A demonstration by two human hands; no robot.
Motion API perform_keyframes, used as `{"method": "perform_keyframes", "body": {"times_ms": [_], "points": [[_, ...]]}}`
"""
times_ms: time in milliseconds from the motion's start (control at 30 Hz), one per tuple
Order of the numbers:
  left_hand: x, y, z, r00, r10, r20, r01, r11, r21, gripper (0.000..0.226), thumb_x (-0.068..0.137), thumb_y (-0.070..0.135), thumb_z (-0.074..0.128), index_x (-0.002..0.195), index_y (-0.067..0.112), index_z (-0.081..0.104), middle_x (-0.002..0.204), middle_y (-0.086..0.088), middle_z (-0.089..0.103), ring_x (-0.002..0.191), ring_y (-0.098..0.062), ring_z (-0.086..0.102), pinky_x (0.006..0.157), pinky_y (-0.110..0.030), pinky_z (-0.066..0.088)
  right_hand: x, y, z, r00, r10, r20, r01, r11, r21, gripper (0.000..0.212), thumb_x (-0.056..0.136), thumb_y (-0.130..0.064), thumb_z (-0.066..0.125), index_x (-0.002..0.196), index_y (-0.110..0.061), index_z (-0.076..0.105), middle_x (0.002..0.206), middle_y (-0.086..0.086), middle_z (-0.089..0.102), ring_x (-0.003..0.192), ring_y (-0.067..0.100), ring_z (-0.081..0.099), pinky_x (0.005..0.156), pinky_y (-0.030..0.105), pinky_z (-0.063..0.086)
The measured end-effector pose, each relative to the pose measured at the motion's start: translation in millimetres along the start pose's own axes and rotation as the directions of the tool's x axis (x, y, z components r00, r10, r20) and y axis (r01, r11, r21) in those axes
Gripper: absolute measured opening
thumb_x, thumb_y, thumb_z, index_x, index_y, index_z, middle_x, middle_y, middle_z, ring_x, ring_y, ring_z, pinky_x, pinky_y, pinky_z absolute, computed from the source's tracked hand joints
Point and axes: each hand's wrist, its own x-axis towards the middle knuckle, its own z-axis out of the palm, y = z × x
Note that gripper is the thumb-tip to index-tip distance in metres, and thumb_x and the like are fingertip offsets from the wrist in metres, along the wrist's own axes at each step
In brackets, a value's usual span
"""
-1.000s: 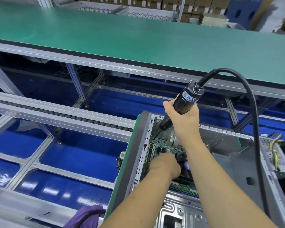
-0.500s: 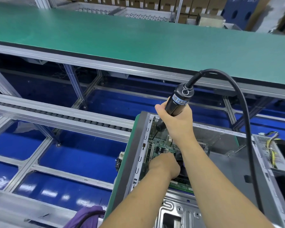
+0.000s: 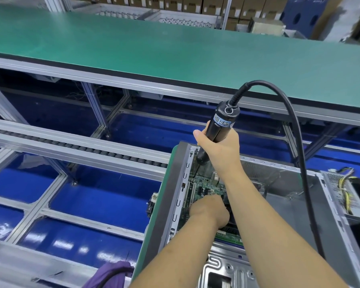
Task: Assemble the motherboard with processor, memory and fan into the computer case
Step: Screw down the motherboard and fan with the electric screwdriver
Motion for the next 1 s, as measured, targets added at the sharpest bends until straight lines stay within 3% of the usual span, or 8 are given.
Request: {"method": "perform_keyframes", "body": {"times_ms": [100,200,300,533,733,833,900,1000], "points": [[0,0,0,1.000,-0.007,0.000,0.007,1.000,0.002,0.028,0.094,0.015,0.042,0.110,0.006,0.064,0.109,-0.012,0.068,0.095,-0.032,0.065,0.078,-0.037,0.049,4,0,-1,0.999,0.019,-0.039,-0.019,1.000,0.008,0.039,0.079,-0.034,0.075,0.078,-0.001,0.055,0.066,0.014,0.059,0.059,0.018,0.056,0.063,0.028,0.052],[0,1,1,1.000,-0.005,-0.010,0.005,1.000,0.013,0.028,0.094,0.017,0.043,0.111,0.007,0.063,0.109,-0.011,0.068,0.095,-0.032,0.065,0.076,-0.037,0.048,5,1,0,0.993,0.057,-0.103,-0.054,0.998,0.026,0.041,0.074,-0.041,0.075,0.081,-0.005,0.055,0.066,0.004,0.059,0.059,0.022,0.057,0.063,0.029,0.053],[1,1,2,1.000,0.006,-0.014,-0.006,1.000,0.013,0.029,0.095,0.018,0.043,0.112,0.008,0.063,0.111,-0.010,0.068,0.097,-0.032,0.065,0.077,-0.036,0.047,6,3,3,0.993,0.069,-0.099,-0.071,0.997,-0.009,0.049,0.072,-0.049,0.074,0.085,-0.004,0.057,0.071,0.007,0.061,0.074,0.035,0.060,0.070,0.040,0.055],[1,2,3,1.000,-0.011,-0.017,0.012,1.000,0.025,0.027,0.094,0.017,0.043,0.107,0.007,0.064,0.105,-0.010,0.069,0.083,-0.029,0.062,0.074,-0.035,0.048,4,5,-5,0.987,0.111,-0.114,-0.113,0.993,-0.013,0.052,0.071,-0.051,0.073,0.086,-0.003,0.057,0.080,0.022,0.062,0.070,0.023,0.057,0.075,0.043,0.054],[3,4,3,1.000,0.009,-0.017,-0.008,0.999,0.043,0.030,0.095,0.016,0.041,0.112,0.009,0.064,0.110,-0.009,0.069,0.096,-0.030,0.066,0.077,-0.036,0.049,-2,3,-2,0.992,0.094,-0.083,-0.097,0.995,-0.036,0.050,0.072,-0.049,0.072,0.084,-0.002,0.059,0.071,0.008,0.065,0.065,0.010,0.057,0.065,0.020,0.051],[3,2,2,1.000,0.017,-0.008,-0.017,1.000,0.024,0.030,0.097,0.024,0.046,0.118,0.013,0.063,0.114,-0.007,0.068,0.100,-0.029,0.065,0.083,-0.037,0.051,-3,-1,4,0.997,0.069,-0.022,-0.070,0.996,-0.047,0.047,0.078,-0.040,0.075,0.082,0.002,0.056,0.065,0.006,0.059,0.061,0.012,0.054,0.061,0.021,0.050],[3,2,2,1.000,0.024,0.008,-0.024,1.000,0.010,0.031,0.097,0.028,0.047,0.121,0.015,0.062,0.117,-0.006,0.068,0.102,-0.029,0.065,0.087,-0.040,0.053,-5,-3,5,0.998,0.069,0.013,-0.068,0.996,-0.060,0.052,0.076,-0.043,0.078,0.083,0.003,0.056,0.068,0.014,0.061,0.062,0.015,0.054,0.062,0.021,0.051],[0,2,0,1.000,0.004,-0.007,-0.004,1.000,-0.001,0.031,0.097,0.025,0.045,0.119,0.013,0.063,0.117,-0.007,0.067,0.102,-0.030,0.065,0.089,-0.041,0.053,-9,-9,1,0.998,0.064,-0.011,-0.064,0.997,-0.047,0.051,0.075,-0.038,0.084,0.086,0.003,0.057,0.072,0.016,0.062,0.064,0.014,0.056,0.063,0.020,0.050]]}}
